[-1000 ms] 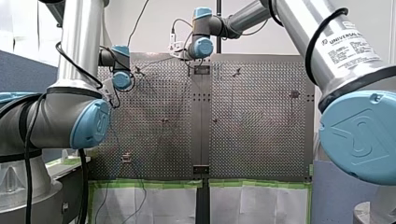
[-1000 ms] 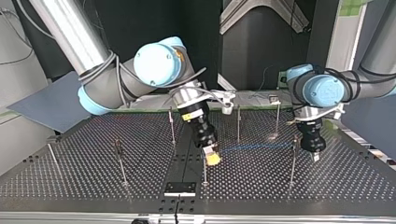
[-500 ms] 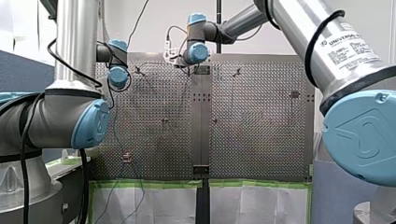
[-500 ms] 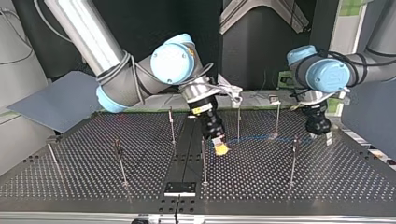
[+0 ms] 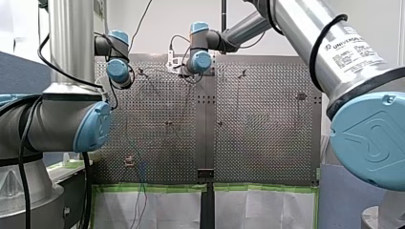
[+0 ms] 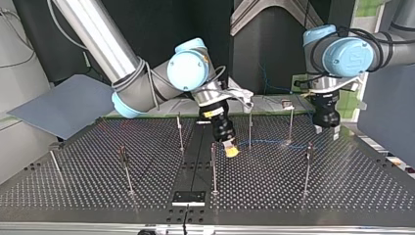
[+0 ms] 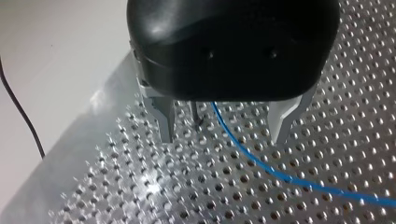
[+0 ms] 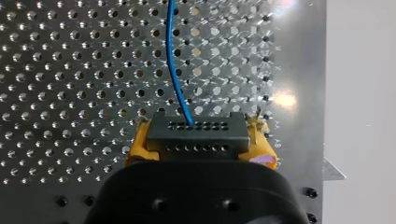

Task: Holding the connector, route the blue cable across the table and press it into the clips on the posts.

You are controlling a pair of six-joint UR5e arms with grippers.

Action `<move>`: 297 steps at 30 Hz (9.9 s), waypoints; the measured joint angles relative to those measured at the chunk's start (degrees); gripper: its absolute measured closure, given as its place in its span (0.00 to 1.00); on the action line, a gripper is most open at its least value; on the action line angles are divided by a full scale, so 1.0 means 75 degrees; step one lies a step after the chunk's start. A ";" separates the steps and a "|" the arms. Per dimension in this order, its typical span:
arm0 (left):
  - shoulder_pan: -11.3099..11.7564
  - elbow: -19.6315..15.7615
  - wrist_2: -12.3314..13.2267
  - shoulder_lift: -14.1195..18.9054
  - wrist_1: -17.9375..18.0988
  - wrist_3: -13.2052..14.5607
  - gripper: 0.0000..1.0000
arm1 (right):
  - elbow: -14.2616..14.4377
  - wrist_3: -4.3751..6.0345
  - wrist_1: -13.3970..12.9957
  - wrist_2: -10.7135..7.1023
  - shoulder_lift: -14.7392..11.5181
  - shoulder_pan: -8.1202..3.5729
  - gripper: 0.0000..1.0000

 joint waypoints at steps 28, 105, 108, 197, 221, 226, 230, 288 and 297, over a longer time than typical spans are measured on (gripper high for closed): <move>-0.0695 -0.0124 0.1166 0.0896 -0.0193 0.1112 0.02 | 0.0020 0.0018 -0.0011 0.0007 0.0176 -0.0074 1.00; -0.1646 0.2143 -0.0390 -0.1337 -0.0744 0.2628 1.00 | 0.0021 0.0041 0.0000 -0.0042 0.0228 -0.0092 1.00; -0.1667 0.2084 -0.0532 -0.1297 -0.0834 0.2631 1.00 | 0.0041 0.0046 0.0000 -0.0037 0.0230 -0.0093 1.00; -0.1922 -0.0415 -0.0435 -0.3239 0.2407 0.1976 1.00 | 0.2272 0.0415 -0.0876 -0.0641 0.0709 -0.0529 1.00; -0.1551 0.0349 -0.0015 -0.3812 0.2536 0.1664 1.00 | 0.2261 0.0475 -0.0956 -0.0711 0.0862 -0.0862 1.00; -0.1449 0.0629 0.0088 -0.4075 0.2489 0.1585 1.00 | 0.2229 0.0474 -0.0960 -0.0725 0.0863 -0.0975 1.00; -0.1354 0.0796 0.0179 -0.4163 0.2486 0.1514 1.00 | 0.2207 0.0475 -0.0960 -0.0730 0.0862 -0.1056 1.00; -0.2526 -0.0298 -0.0230 -0.2594 0.0358 0.1904 0.00 | 0.2076 0.0441 -0.0582 -0.0754 0.0516 -0.1177 1.00; -0.2949 -0.0334 -0.0048 -0.1989 0.0674 0.1654 0.00 | 0.2102 0.0462 -0.0554 -0.0754 0.0133 -0.1177 1.00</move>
